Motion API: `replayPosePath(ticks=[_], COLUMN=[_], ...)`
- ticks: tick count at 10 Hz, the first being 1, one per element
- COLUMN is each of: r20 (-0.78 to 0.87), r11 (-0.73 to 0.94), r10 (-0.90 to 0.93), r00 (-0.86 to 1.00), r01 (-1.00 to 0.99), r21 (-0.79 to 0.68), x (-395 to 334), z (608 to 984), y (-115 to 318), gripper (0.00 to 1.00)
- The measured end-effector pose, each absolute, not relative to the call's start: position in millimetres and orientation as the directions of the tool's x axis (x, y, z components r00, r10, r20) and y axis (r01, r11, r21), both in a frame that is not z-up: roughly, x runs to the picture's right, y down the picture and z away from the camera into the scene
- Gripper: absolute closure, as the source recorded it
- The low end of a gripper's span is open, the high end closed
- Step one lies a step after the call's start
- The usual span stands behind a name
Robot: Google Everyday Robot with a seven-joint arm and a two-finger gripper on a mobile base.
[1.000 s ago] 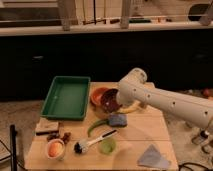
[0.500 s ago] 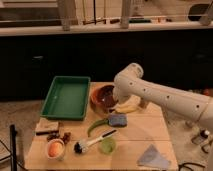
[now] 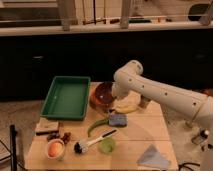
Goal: Stack bowls into tray
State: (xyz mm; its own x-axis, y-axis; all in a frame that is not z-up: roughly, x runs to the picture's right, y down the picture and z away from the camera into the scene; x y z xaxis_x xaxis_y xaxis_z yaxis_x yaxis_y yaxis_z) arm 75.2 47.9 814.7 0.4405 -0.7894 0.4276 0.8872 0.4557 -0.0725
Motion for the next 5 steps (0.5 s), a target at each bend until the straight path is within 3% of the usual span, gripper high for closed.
replayPosePath(ticks=[5], r20=[0.445], r11=[0.425], r10=[-0.810], r00=[0.383], r01=[0.905], r21=[-0.006], x=[55.7], z=[827.2], y=[35.6], gripper=[0.98])
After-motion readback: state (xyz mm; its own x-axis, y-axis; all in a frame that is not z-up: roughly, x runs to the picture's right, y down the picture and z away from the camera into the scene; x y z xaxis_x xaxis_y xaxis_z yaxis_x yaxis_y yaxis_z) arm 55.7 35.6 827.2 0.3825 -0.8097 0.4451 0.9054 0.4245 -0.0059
